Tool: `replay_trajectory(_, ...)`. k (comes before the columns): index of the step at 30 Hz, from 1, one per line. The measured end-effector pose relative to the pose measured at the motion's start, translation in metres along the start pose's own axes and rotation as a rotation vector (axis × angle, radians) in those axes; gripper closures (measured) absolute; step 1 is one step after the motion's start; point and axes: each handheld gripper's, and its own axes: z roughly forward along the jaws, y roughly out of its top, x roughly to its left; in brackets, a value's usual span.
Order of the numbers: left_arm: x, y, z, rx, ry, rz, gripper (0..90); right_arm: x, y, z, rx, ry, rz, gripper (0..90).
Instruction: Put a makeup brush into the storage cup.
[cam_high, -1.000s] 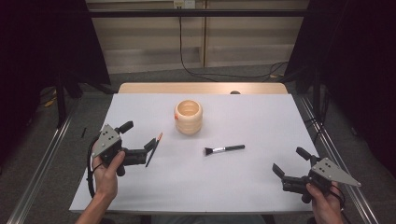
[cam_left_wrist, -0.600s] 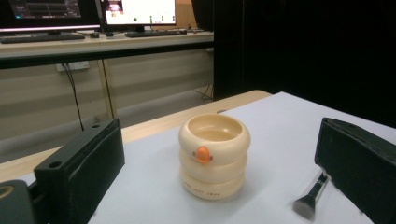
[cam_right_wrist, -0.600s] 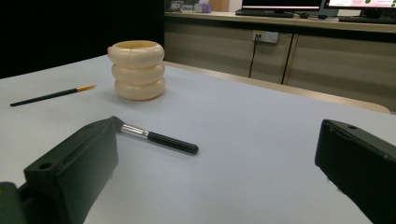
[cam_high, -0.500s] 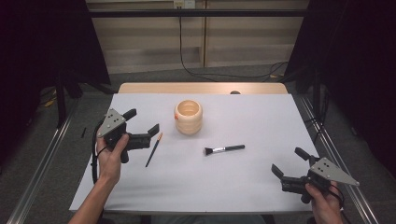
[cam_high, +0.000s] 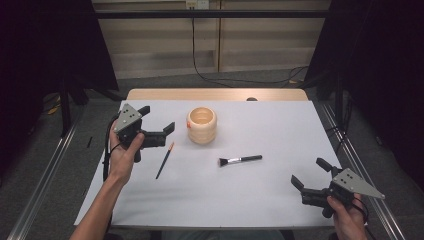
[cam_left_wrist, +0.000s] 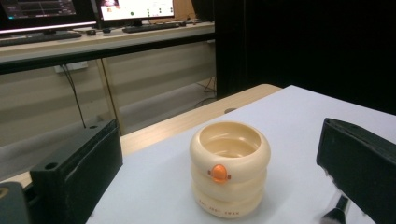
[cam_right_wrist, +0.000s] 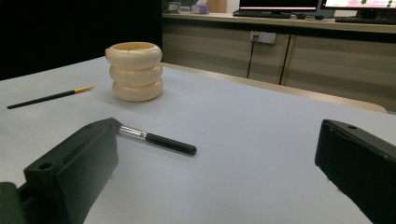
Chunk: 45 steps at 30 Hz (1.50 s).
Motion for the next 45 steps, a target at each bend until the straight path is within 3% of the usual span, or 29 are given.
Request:
replay_trajectory(1,0.0,0.0,0.005,0.03,0.01,0.0,0.8,0.0,0.0,0.0,-0.001,0.0,0.006,0.0)
replay_trajectory(5,0.0,-0.001,0.011,0.058,0.029,0.0,1.5,0.0,0.0,-0.001,-0.003,0.0,0.004,0.0)
replay_trajectory(6,0.0,0.001,0.014,0.092,0.054,0.001,1.3,0.0,0.0,0.0,-0.001,0.004,0.005,0.0)
replay_trajectory(11,0.004,0.005,0.019,0.153,0.052,-0.005,1.7,0.0,0.0,0.0,0.001,0.006,0.003,0.0)
replay_trajectory(16,0.009,0.007,0.025,0.186,0.031,-0.048,0.7,0.0,0.0,0.0,0.002,0.004,0.001,0.0)
replay_trajectory(17,0.009,0.007,0.025,0.2,0.035,-0.038,0.9,0.0,0.0,0.0,0.0,0.003,0.006,0.0)
replay_trajectory(18,0.01,0.008,0.027,0.255,0.04,-0.018,1.1,0.0,0.0,-0.001,-0.001,0.003,0.004,0.0)
replay_trajectory(19,0.01,0.008,0.027,0.255,0.04,-0.018,1.2,0.0,0.0,-0.001,-0.004,0.001,0.004,0.0)
replay_trajectory(20,0.01,0.009,0.028,0.291,0.033,-0.015,1.2,0.0,0.0,-0.001,-0.004,0.001,0.004,0.0)
replay_trajectory(22,0.013,0.01,0.031,0.416,0.005,-0.026,1.8,-0.001,0.001,-0.002,-0.008,-0.007,0.009,0.0)
replay_trajectory(23,0.013,0.01,0.031,0.416,0.005,-0.026,2.2,-0.001,0.001,-0.002,-0.008,-0.007,0.009,0.0)
replay_trajectory(25,0.016,0.009,0.033,0.48,0.02,-0.064,2.6,-0.001,0.001,-0.002,-0.009,-0.009,0.013,0.0)
replay_trajectory(28,0.019,0.007,0.035,0.535,0.045,-0.083,3.9,-0.001,0.0,-0.001,-0.003,-0.001,0.004,0.0)
replay_trajectory(32,0.02,0.004,0.038,0.615,0.03,-0.111,5.1,0.0,0.001,-0.002,-0.009,-0.004,0.01,0.0)
replay_trajectory(33,0.02,0.002,0.041,0.663,0.029,-0.125,5.3,-0.001,0.0,-0.002,-0.007,-0.001,0.006,0.0)
replay_trajectory(35,0.02,0.0,0.043,0.684,0.031,-0.14,5.3,0.0,0.0,-0.002,-0.005,0.0,0.006,0.0)
replay_trajectory(38,0.022,-0.005,0.05,0.773,0.04,-0.144,5.4,0.0,0.001,-0.002,-0.005,0.001,0.007,0.0)
replay_trajectory(41,0.023,-0.013,0.058,0.855,0.07,-0.103,5.1,0.0,0.0,-0.002,-0.002,0.003,0.006,0.0)
replay_trajectory(42,0.023,-0.013,0.058,0.855,0.07,-0.103,5.5,0.0,0.0,-0.002,-0.002,0.003,0.006,0.0)
replay_trajectory(44,0.023,-0.016,0.062,0.896,0.068,-0.137,5.6,0.0,0.001,-0.002,-0.007,0.002,0.012,0.0)
replay_trajectory(45,0.022,-0.017,0.063,0.919,0.067,-0.135,5.6,0.0,0.001,-0.002,-0.008,0.002,0.009,0.0)
